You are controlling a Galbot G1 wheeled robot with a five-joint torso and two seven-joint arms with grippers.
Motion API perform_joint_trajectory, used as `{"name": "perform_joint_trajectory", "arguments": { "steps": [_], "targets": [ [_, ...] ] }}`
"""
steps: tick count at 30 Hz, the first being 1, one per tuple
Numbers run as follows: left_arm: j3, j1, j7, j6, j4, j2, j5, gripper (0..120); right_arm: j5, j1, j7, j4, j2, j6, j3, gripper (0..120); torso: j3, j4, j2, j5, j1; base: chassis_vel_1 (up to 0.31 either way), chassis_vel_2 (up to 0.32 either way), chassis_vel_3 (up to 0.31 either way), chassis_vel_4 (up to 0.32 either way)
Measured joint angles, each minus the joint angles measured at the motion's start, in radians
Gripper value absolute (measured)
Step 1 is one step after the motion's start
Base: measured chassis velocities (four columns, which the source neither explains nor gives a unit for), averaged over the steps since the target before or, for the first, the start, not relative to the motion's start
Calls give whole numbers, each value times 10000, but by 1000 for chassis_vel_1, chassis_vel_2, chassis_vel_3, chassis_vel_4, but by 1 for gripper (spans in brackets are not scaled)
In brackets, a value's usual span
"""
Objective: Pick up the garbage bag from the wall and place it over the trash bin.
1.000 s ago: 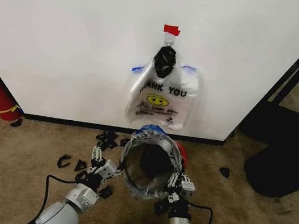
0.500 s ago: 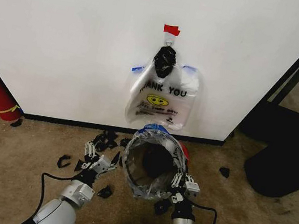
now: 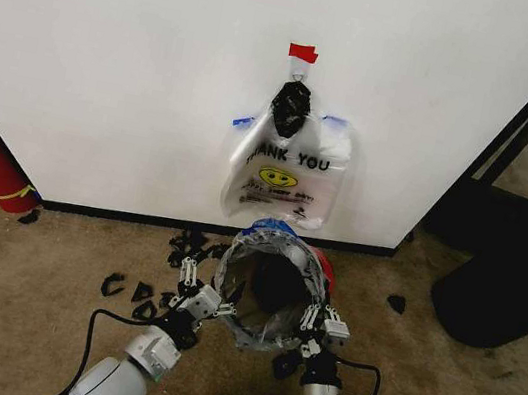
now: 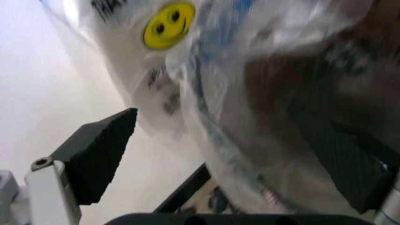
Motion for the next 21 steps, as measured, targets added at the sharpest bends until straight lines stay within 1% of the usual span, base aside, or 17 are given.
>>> {"name": "perform_joint_trajectory", "arguments": {
  "steps": [2, 4, 6, 12, 18, 21],
  "targets": [
    [-23, -79, -136, 163, 163, -3, 141, 100, -75, 0, 7, -4, 17, 0, -23, 1, 0, 0, 0, 0, 0, 0, 0, 0, 0],
    [-86, -121, -698, 578, 266, -49, 268, 100, -198, -17, 26, -4, 49, 11, -35, 1, 0, 0, 0, 0, 0, 0, 0, 0, 0],
    [-166, -16, -972, 723, 203, -100, 304, 100, -215, -34, 64, 4, 53, 11, -33, 1, 0, 0, 0, 0, 0, 0, 0, 0, 0],
    [-230, 238, -1157, 857, -98, -193, 321, 99, -212, -36, 121, 24, 56, 11, 26, 1, 0, 0, 0, 1, 0, 0, 0, 0, 0],
    [-441, 45, -1430, 868, 292, -384, 490, 99, -53, -133, 79, 163, 4, 13, 58, 1, 0, 0, 0, 1, 0, 0, 0, 0, 0],
    [-496, 37, -1544, 846, 456, -456, 510, 99, 259, -220, -104, 220, -83, 77, 158, 1, 0, 0, 0, 1, 0, 0, 0, 0, 0]
  ]
}}
